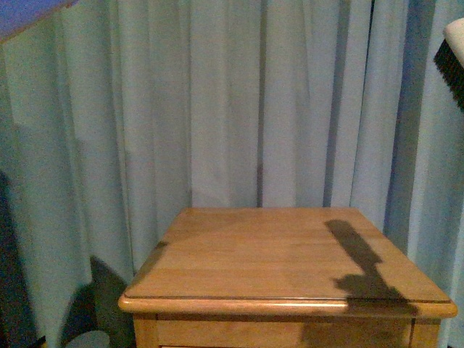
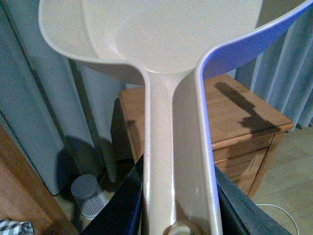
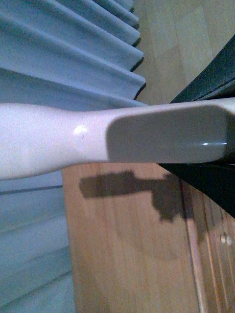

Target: Clean up trash

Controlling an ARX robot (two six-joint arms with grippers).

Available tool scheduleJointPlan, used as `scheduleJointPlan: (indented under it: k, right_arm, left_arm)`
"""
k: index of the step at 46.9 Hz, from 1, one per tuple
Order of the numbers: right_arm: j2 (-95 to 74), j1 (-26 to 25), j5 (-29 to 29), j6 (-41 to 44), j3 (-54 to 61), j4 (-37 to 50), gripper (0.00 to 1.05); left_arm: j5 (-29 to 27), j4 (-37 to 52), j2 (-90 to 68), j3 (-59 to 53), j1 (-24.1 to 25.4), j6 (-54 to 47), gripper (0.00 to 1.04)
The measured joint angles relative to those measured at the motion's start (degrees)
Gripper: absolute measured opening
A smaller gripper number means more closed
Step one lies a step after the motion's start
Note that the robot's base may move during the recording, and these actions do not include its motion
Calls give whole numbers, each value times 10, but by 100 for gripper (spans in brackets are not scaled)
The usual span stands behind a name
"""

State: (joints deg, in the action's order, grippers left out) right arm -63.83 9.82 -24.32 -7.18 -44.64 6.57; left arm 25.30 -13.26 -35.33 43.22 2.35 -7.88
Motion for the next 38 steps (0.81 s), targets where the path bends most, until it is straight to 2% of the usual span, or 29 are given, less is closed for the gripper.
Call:
scheduleJointPlan:
  k: [9, 19, 38]
  right_arm:
    - [163, 69, -89, 60, 102, 35, 20]
    - [280, 131, -185, 113, 146, 47, 20]
    - [402, 160, -227, 116, 196, -24, 20]
  left_arm:
    - [0, 0, 0, 0, 0, 0, 28]
    - [0, 0, 0, 0, 0, 0, 28]
    - [0, 0, 0, 0, 0, 0, 28]
